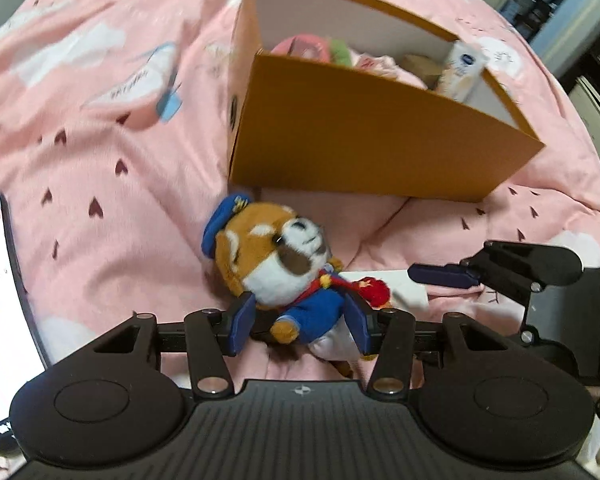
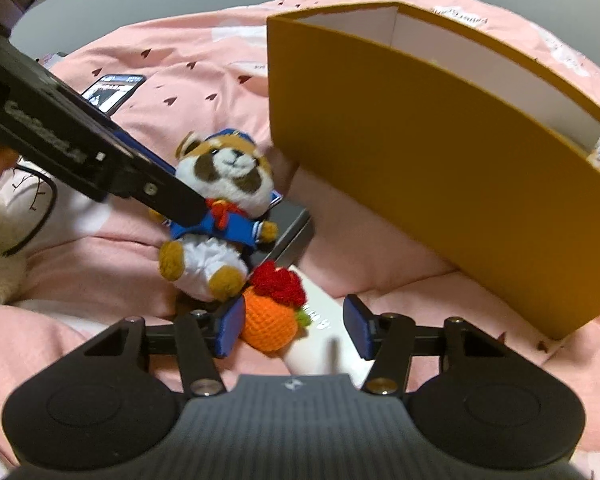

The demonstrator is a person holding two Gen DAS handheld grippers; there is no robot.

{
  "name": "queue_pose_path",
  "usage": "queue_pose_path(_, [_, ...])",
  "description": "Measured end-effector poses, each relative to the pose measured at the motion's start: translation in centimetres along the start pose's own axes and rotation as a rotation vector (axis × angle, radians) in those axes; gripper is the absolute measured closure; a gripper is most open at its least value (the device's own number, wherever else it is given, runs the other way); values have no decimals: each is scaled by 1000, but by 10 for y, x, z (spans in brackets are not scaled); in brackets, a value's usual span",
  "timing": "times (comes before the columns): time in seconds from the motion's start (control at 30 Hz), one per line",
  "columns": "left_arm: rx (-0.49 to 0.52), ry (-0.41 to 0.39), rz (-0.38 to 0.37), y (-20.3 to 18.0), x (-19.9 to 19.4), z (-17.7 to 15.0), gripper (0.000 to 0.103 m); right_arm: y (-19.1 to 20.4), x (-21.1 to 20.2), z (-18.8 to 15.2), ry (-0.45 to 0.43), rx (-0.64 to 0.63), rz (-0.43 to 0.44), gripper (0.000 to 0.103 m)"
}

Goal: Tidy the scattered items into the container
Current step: 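Grasp the raccoon plush with the left gripper while the right grasps the orange crocheted fruit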

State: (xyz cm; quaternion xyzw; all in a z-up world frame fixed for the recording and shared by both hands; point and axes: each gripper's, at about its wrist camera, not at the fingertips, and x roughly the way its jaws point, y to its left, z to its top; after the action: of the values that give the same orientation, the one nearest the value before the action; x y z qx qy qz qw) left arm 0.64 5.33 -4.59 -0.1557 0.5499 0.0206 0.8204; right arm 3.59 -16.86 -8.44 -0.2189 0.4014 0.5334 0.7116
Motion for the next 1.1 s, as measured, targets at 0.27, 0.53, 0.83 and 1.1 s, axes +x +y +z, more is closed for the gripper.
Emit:
queue_pose_path(0.27, [-60,-29,12,-2,10,2,37,8,20,6,40,-42,44,46])
queue_pose_path(0.53, [-39,-29,23,-11,21,5,32,11,37,8,74,-41,46,53])
queue_pose_path(0.83, [-29,-41,13,-8,22,4,32,-9,25,5,63,46,-114,54])
queue_pose_path(1.1, [-11,-72,6,-10,26,3,40,-14,24,0,53,91,-121,54])
